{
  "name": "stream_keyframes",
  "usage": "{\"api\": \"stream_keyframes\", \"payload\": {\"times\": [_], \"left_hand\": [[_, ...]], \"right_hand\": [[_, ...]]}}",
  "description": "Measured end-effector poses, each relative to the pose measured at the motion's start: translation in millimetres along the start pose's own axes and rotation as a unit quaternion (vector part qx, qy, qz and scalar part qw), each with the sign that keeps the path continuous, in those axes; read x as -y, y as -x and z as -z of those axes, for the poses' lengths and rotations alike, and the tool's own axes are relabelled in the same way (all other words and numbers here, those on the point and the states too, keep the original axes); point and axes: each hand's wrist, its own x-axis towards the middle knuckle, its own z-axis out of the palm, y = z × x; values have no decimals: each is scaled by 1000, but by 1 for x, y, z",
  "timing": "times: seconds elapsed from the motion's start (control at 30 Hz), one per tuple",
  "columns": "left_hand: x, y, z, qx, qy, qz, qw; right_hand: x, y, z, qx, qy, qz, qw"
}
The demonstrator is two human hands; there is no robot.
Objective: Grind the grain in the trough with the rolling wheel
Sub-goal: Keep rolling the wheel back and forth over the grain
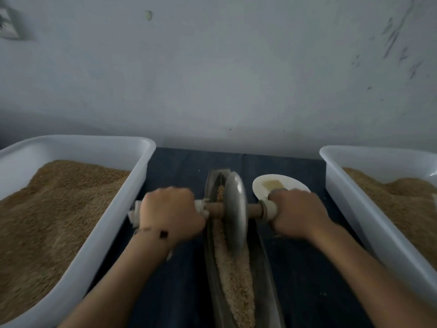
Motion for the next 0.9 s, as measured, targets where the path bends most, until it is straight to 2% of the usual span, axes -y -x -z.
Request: {"api": "stream_keyframes", "payload": {"times": [0.1,0.17,0.23,0.27,0.3,0.33,0.4,0.43,0.47,0.53,0.57,0.6,0.67,0.7,0.8,0.9], "left_hand": [[8,-38,-3,101,41,11,994],[16,-53,0,235,95,29,967],[24,-55,-1,326,157,48,931],[26,-51,-4,331,177,59,925],[26,-45,-6,310,183,78,930],[25,-33,-9,257,175,94,946],[19,2,-20,73,112,78,988],[14,24,-25,-32,77,48,995],[9,47,-27,-116,59,22,991],[1,77,-29,-246,34,-17,968],[-1,84,-30,-279,26,-28,960],[-1,85,-30,-293,23,-38,955],[-1,75,-23,-255,42,-48,965],[0,67,-19,-207,46,-40,977],[4,30,-13,-28,31,26,999],[10,-19,-10,89,62,33,994]], "right_hand": [[-1,-38,14,105,-38,-5,994],[4,-52,26,183,-56,-31,981],[12,-60,38,207,-42,-38,977],[17,-59,42,193,-23,-33,980],[20,-54,43,165,1,-25,986],[22,-45,43,125,23,-12,992],[23,-17,35,18,66,21,997],[23,0,27,-56,88,45,994],[21,19,17,-138,100,80,982],[19,50,2,-315,87,140,935],[17,59,-2,-366,79,151,915],[15,62,-5,-375,72,156,911],[13,55,-6,-330,54,149,930],[12,46,-3,-283,62,132,948],[11,8,10,-81,95,53,991],[3,-35,19,82,22,27,996]]}}
